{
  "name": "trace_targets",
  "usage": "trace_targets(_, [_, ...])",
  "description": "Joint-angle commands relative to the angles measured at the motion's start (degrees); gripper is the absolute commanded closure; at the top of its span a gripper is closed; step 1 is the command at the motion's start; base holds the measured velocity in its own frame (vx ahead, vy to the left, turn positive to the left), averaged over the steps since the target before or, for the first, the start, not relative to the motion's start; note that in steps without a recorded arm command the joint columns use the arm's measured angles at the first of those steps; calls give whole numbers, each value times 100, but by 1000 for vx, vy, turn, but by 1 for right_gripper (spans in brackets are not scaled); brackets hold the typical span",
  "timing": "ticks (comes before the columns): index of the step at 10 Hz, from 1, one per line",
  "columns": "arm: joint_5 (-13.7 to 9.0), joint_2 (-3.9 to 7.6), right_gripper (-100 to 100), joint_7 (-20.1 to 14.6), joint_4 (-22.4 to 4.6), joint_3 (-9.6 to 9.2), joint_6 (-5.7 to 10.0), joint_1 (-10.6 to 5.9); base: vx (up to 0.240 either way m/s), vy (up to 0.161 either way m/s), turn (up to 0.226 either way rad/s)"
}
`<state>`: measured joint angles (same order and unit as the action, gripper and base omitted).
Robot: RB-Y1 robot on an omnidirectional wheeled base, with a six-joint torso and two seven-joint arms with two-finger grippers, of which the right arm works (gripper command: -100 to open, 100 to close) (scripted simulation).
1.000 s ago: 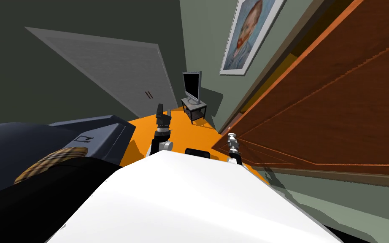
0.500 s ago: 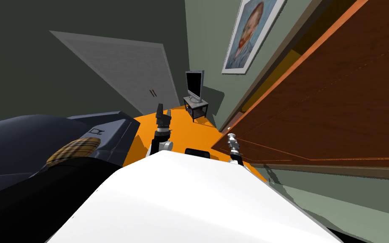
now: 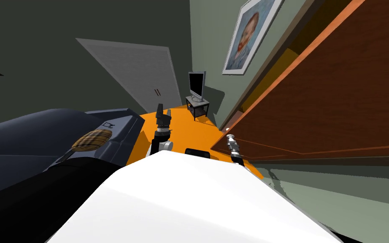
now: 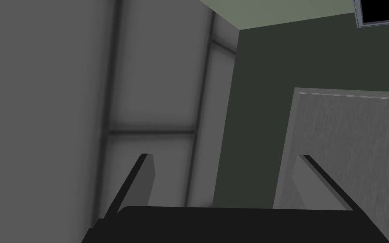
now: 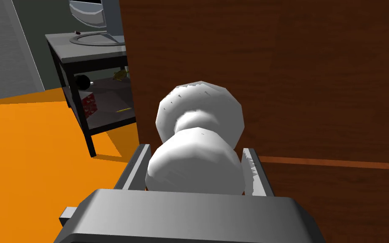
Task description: Pull the door open
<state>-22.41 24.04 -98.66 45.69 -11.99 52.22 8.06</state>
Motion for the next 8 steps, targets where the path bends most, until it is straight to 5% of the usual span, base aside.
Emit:
trace_targets(1, [0, 0, 100, 0, 0, 0, 0, 0, -81, -19, 19])
trace_targets(8, [218, 360, 100, -477, -89, -340, 575, 294, -194, -47, 121])
